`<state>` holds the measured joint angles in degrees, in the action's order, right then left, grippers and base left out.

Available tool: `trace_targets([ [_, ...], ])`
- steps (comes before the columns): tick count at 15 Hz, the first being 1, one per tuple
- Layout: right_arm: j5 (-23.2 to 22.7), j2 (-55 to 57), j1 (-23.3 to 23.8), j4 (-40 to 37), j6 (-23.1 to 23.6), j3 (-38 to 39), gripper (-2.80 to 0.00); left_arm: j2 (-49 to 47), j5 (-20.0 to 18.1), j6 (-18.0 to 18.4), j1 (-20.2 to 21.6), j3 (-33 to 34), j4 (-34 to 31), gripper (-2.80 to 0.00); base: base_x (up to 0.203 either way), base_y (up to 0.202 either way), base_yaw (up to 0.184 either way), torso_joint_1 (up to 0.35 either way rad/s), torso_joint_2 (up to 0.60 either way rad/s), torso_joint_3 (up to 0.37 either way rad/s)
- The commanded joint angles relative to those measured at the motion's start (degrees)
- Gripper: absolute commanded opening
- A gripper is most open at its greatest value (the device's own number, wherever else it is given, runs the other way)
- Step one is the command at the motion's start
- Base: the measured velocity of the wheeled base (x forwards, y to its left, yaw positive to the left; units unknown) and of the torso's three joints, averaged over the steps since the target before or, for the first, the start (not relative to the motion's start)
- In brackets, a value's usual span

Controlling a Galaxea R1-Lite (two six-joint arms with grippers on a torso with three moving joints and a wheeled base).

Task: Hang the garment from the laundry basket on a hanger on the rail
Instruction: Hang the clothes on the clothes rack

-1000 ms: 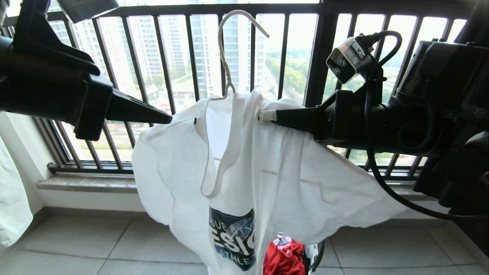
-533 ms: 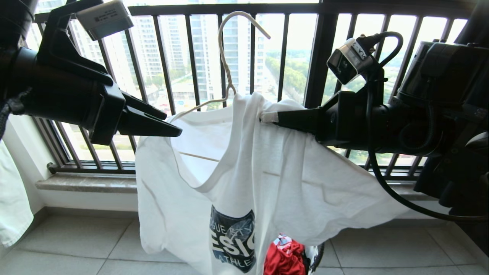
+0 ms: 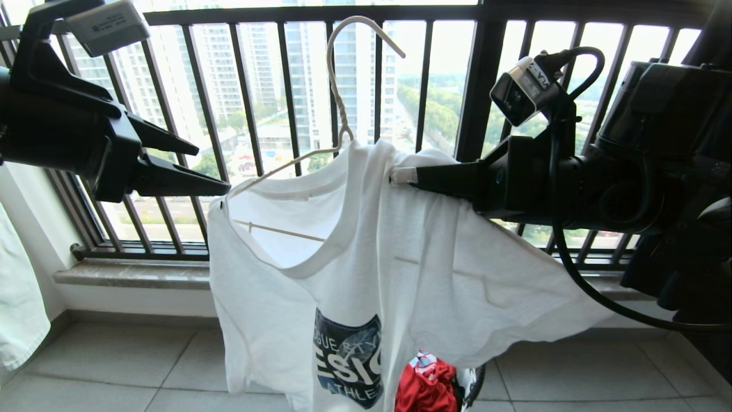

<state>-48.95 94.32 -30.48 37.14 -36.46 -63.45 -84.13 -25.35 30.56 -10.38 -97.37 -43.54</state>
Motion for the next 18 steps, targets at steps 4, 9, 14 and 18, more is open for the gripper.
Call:
trace_targets([
  [4,-0.3,0.1,0.0,0.2,-0.2,-0.1,-2.80,0.7,-2.1,15.8,6.5,0.7,-9.7,0.00,0.000,0.000,0.000,0.000,0.00,0.000],
  [9,-0.3,0.1,0.0,0.2,-0.2,-0.1,-2.80,-1.7,-2.7,28.5,10.6,1.8,-9.8,0.00,0.000,0.000,0.000,0.000,0.00,0.000],
  [14,-0.3,-0.2,0.0,0.1,-0.2,0.0,-2.80,-6.7,-2.8,28.8,10.6,1.3,-1.0,0.00,0.000,0.000,0.000,0.000,0.00,0.000],
  [18,-0.6,-0.3,0.0,0.1,-0.2,0.0,-2.80,-8.5,-4.7,28.8,10.3,1.2,-0.8,0.00,0.000,0.000,0.000,0.000,0.00,0.000],
])
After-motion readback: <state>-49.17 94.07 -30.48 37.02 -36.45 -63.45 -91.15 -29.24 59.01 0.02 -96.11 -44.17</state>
